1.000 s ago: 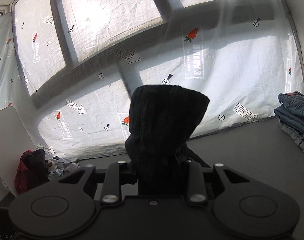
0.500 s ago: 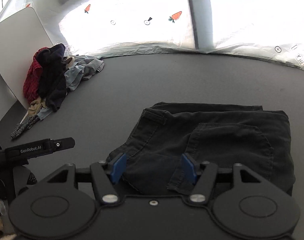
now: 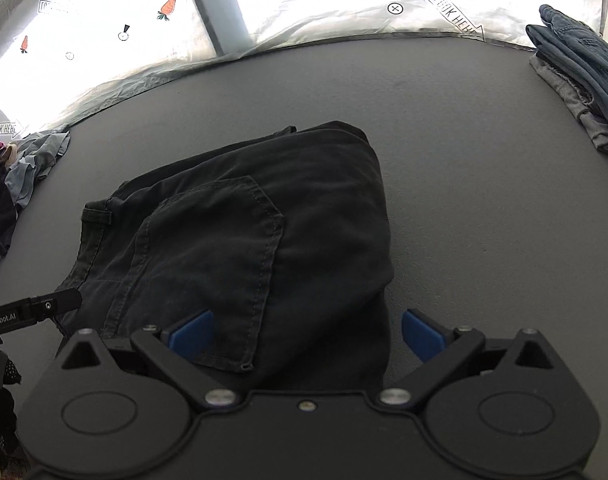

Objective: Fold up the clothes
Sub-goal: 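Grasp the folded black pants with both grippers and lift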

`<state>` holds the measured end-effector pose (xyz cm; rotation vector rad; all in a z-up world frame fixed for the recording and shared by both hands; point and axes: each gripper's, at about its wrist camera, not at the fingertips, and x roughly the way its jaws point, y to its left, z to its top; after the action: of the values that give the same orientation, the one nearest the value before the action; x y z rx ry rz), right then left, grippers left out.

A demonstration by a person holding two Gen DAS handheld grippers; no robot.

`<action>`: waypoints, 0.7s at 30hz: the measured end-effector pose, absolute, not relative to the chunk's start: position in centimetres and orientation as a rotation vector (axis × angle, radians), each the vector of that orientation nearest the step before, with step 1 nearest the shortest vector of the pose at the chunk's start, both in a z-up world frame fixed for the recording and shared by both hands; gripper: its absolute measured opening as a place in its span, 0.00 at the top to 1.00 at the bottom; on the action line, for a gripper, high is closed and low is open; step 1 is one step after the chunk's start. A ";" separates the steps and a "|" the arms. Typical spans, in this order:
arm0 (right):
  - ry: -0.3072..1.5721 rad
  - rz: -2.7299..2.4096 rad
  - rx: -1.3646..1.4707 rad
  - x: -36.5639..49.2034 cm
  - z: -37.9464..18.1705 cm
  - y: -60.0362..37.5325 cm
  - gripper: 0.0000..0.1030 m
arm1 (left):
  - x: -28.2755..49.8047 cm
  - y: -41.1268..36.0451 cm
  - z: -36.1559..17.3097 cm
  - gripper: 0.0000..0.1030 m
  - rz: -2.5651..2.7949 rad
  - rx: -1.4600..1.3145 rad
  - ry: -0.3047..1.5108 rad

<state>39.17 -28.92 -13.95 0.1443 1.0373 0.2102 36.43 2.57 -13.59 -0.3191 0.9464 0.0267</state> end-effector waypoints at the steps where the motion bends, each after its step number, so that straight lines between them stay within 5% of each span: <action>1: 1.045 0.223 0.165 39.5 -14.4 -29.4 0.00 | 36.6 2.7 -13.8 0.00 0.032 -0.333 0.956; 21: 1.097 0.541 0.566 46.0 -19.9 -33.6 0.00 | 39.6 6.0 -15.7 0.01 -0.131 -0.651 1.082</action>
<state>45.97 -33.63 -19.94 0.5656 1.0969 0.5413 39.58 6.02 -15.69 -0.6512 1.0825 -0.1305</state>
